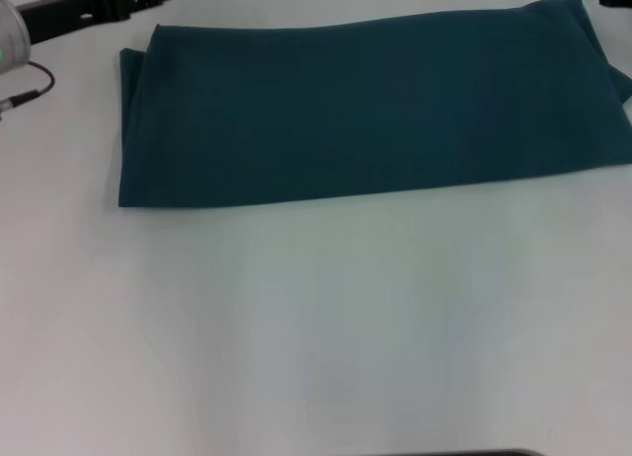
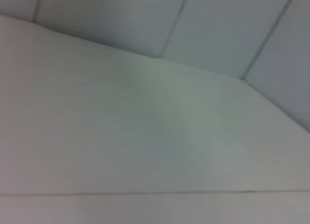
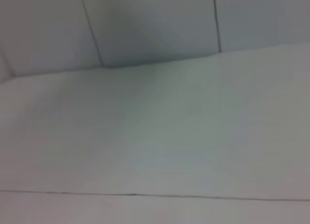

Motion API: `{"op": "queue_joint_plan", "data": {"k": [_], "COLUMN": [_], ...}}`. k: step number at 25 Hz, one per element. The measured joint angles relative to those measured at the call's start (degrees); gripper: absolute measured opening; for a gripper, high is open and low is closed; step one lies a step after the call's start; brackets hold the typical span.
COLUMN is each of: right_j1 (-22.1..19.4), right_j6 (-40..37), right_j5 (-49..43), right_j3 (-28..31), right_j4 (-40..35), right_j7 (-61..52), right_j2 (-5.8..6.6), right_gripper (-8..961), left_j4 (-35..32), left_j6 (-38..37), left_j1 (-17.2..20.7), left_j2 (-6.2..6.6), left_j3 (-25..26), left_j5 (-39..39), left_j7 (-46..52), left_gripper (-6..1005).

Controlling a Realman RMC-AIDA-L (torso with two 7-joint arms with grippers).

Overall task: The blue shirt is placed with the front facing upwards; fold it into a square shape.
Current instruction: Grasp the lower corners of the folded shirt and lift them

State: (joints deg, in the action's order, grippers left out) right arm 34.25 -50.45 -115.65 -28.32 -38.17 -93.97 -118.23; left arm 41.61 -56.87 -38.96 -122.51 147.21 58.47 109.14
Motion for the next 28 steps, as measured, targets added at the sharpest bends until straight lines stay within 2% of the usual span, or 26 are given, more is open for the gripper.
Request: {"op": "queue_joint_plan", "data": {"k": [7,10,14,21,28], "right_j1": [-6.26,-8.51,-10.31,-11.29,-12.11], "right_j6": [-16.53,-22.67,-28.55,-32.1,-32.56], "right_j5": [0.88,0.56,-1.78,-8.72,-9.58], "right_j3": [0.2,0.24,0.15,0.54,0.85], "right_j4": [-4.38,-4.83,-4.48,-4.81,-3.87], "right_j7": [-0.89,-3.24,-7.67,-17.82,-24.29], "right_j2": [1.39,2.94,5.2,8.5,12.08], "right_gripper": [778,824,861,858,857], "left_j4": [4.43,5.37,5.63,5.63,5.12], "left_j6": [-10.84,-14.06,-16.1,-18.9,-19.58], "left_j1": [3.58,5.11,7.0,9.01,9.42], "left_j2": [-0.82,-1.16,-1.26,-1.33,-1.33], "left_j3": [-0.02,-0.05,-0.22,-0.68,-0.79], "left_j5": [0.06,0.07,0.13,1.23,1.23], "left_j7": [0.05,0.0,-0.56,-2.86,-5.18], "left_gripper": [821,864,863,861,860]}}
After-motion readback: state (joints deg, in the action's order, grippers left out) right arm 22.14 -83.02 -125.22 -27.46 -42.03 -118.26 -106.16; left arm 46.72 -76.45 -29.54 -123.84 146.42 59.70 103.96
